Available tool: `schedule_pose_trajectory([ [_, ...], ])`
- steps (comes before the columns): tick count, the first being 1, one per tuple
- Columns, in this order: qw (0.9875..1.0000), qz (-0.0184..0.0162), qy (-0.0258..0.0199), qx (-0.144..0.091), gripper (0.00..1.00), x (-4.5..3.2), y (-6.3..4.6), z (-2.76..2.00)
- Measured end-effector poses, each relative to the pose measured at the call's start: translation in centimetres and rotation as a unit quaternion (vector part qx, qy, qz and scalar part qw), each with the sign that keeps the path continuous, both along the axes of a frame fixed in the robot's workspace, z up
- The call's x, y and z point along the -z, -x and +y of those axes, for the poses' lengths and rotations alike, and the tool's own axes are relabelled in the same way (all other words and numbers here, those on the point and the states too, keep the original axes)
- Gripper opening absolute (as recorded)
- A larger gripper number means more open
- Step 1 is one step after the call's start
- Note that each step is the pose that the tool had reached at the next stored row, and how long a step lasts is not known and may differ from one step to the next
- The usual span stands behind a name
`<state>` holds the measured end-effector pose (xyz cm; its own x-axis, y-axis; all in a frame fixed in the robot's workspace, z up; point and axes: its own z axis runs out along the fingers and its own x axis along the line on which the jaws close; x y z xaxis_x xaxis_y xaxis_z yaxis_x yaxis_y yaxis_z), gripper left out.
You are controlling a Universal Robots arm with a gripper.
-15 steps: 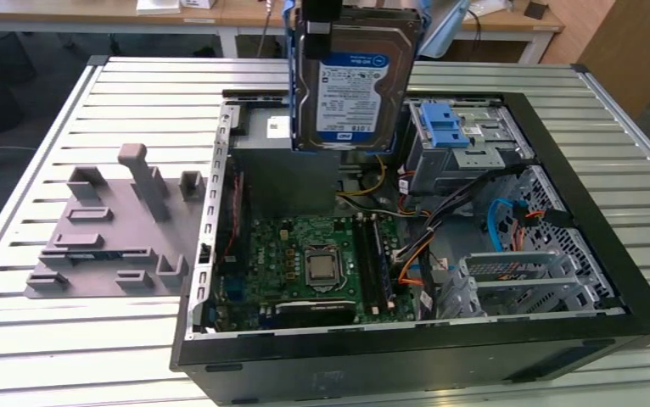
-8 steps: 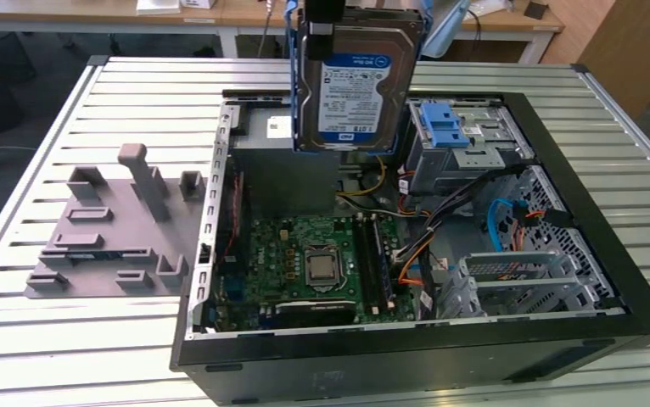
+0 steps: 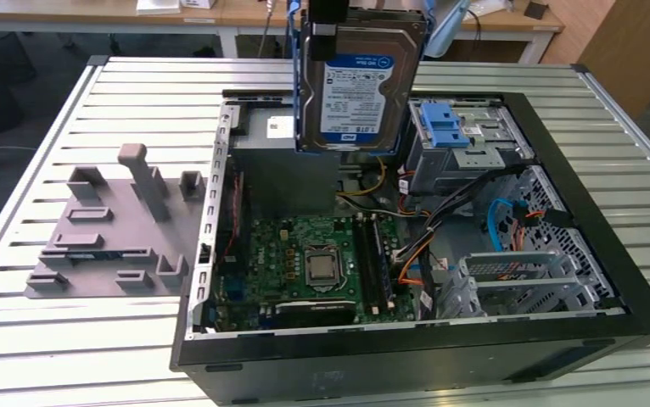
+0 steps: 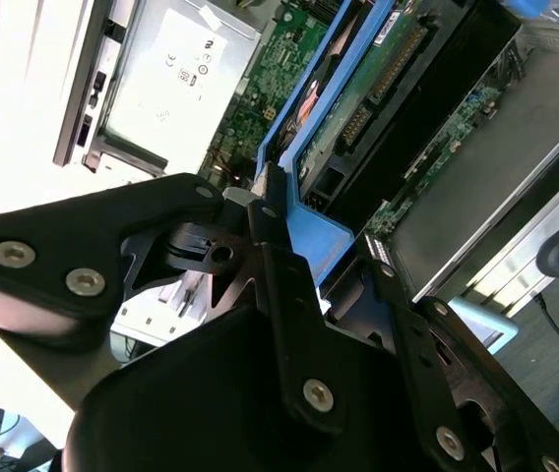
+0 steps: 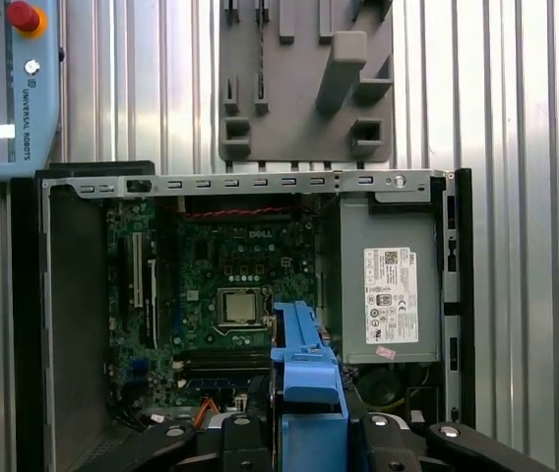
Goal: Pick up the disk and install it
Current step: 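Insert the disk into the insertion slot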
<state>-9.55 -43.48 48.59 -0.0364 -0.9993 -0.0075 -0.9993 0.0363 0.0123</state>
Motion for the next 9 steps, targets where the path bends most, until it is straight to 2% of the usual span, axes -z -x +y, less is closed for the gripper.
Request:
schedule_pose_trajectory([
  [9, 1.0000, 0.0000, 0.0000, 0.000, 0.36, 0.07, -0.66, -0.32],
])
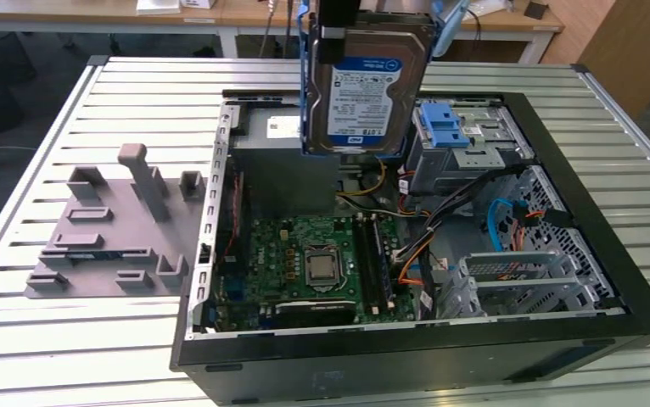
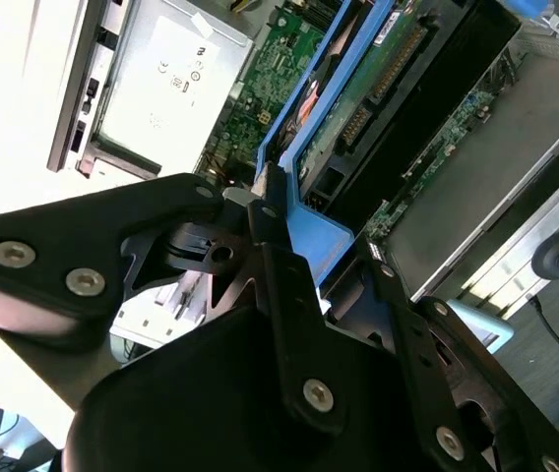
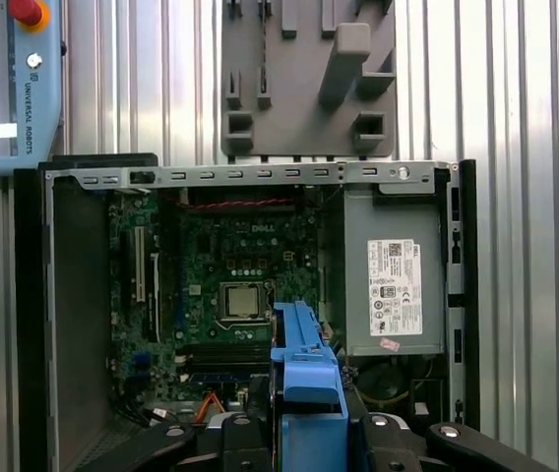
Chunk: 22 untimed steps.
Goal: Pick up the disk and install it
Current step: 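Insert the disk into the insertion slot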
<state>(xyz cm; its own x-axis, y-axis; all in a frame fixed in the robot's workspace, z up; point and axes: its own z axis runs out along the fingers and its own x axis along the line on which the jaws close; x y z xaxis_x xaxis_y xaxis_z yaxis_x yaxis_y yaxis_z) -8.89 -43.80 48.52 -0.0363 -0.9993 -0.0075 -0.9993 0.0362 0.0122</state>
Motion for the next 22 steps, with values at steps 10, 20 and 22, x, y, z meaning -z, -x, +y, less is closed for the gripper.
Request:
schedule_pose_trajectory([
  [10, 1.0000, 0.0000, 0.0001, 0.000, 0.36, 0.05, -0.4, -0.20],
  [20, 1.0000, 0.0000, 0.0003, 0.000, 0.36, 0.14, -0.8, -0.83],
  [22, 1.0000, 0.0000, 0.0003, 0.000, 0.36, 0.16, -0.9, -1.04],
])
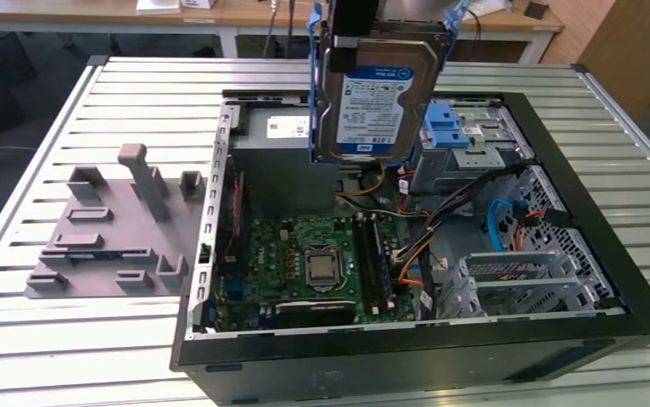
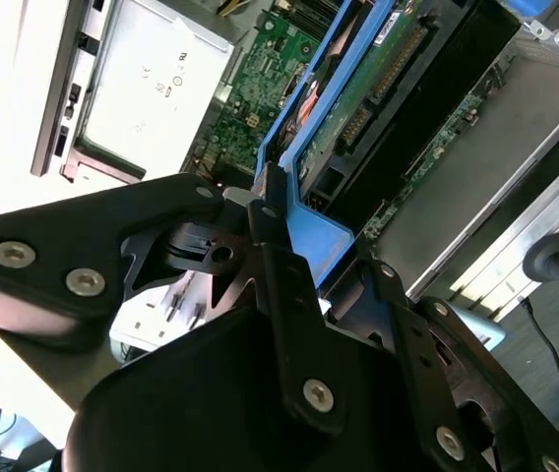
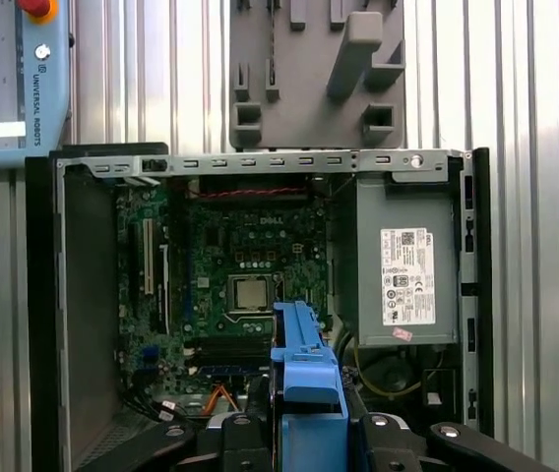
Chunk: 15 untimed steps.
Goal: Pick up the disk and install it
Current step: 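Insert the disk into the insertion slot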
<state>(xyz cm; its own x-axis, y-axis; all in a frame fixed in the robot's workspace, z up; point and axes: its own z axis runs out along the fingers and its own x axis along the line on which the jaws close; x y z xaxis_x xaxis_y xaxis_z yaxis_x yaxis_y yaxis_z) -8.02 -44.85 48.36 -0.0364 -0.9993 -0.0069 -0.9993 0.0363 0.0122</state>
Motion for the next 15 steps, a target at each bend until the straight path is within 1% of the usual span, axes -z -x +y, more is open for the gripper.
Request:
schedule_pose_trajectory([
  [4, 1.0000, 0.0000, 0.0000, 0.000, 0.36, 0.04, -0.4, -0.36],
  [11, 1.0000, 0.0000, 0.0003, 0.000, 0.36, 0.11, -2.2, -0.51],
  [15, 1.0000, 0.0001, 0.0009, 0.000, 0.36, 0.14, -2.9, -0.59],
])
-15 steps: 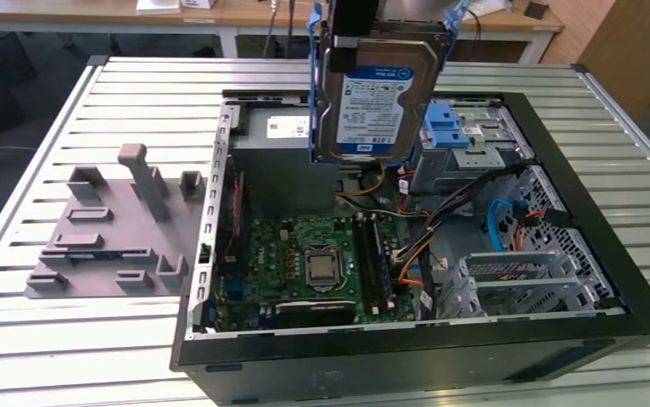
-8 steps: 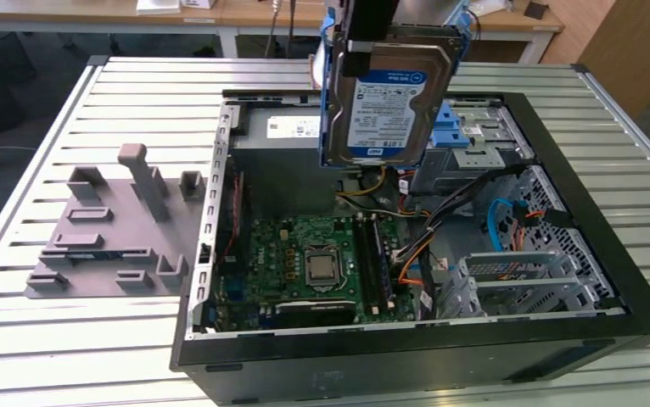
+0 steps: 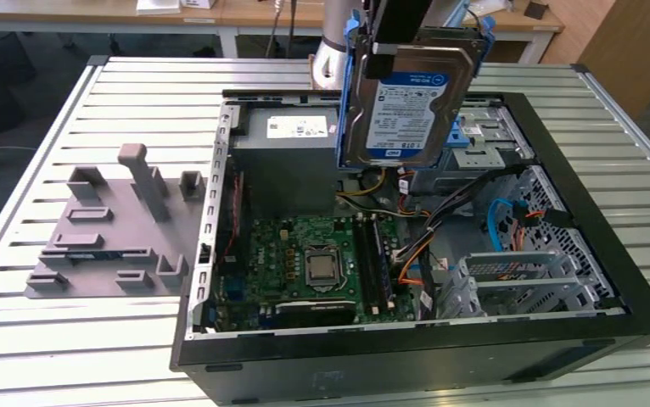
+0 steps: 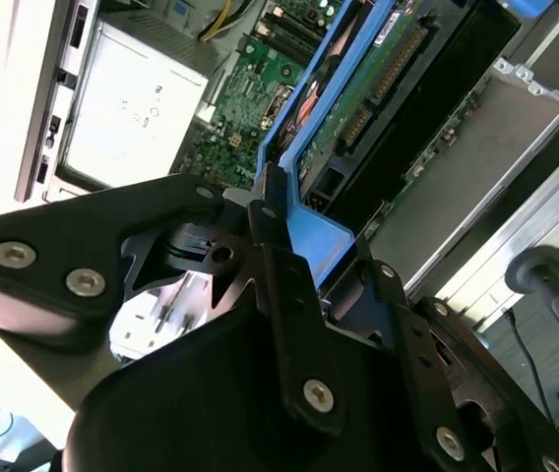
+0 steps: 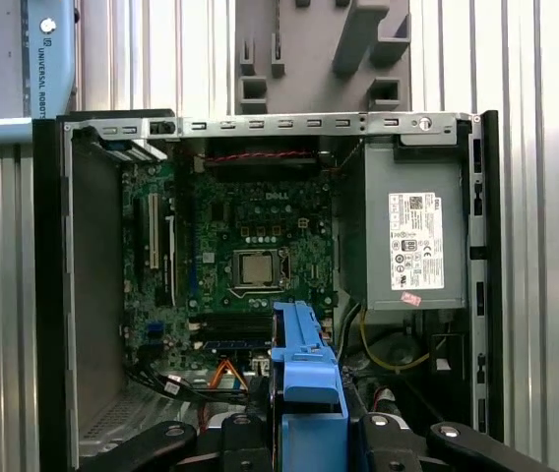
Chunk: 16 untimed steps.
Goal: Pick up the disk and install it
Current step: 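Insert the disk into the insertion slot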
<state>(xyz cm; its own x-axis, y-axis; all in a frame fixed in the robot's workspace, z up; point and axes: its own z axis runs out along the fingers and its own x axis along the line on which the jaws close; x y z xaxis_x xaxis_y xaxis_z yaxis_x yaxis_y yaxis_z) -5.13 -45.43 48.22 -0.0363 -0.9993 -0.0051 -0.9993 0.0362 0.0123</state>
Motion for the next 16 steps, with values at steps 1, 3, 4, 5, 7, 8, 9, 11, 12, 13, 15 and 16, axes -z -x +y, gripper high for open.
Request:
schedule_pose_trajectory([
  [1, 1.0000, 0.0000, 0.0000, 0.000, 0.36, 0.03, -0.1, -0.06],
  [3, 1.0000, -0.0001, 0.0001, 0.000, 0.36, 0.07, -0.1, -0.29],
  [4, 1.0000, 0.0000, 0.0001, 0.000, 0.36, 0.09, -0.2, -0.46],
  [5, 1.0000, 0.0000, 0.0002, 0.000, 0.36, 0.11, -0.2, -0.64],
  [7, 1.0000, 0.0000, 0.0001, 0.000, 0.36, 0.16, -0.3, -1.02],
  [8, 1.0000, -0.0001, 0.0001, 0.000, 0.36, 0.18, -0.3, -1.20],
  [9, 1.0000, -0.0001, 0.0001, 0.000, 0.36, 0.20, -0.3, -1.37],
  [11, 1.0000, -0.0001, 0.0001, 0.000, 0.36, 0.24, -0.6, -1.64],
  [12, 1.0000, -0.0001, 0.0001, 0.000, 0.36, 0.26, -0.7, -1.73],
  [13, 1.0000, -0.0001, 0.0001, 0.000, 0.36, 0.28, -1.0, -1.80],
  [15, 1.0000, -0.0001, 0.0001, 0.000, 0.36, 0.32, -1.5, -1.92],
  [16, 1.0000, 0.0000, 0.0002, 0.000, 0.36, 0.33, -1.7, -1.99],
])
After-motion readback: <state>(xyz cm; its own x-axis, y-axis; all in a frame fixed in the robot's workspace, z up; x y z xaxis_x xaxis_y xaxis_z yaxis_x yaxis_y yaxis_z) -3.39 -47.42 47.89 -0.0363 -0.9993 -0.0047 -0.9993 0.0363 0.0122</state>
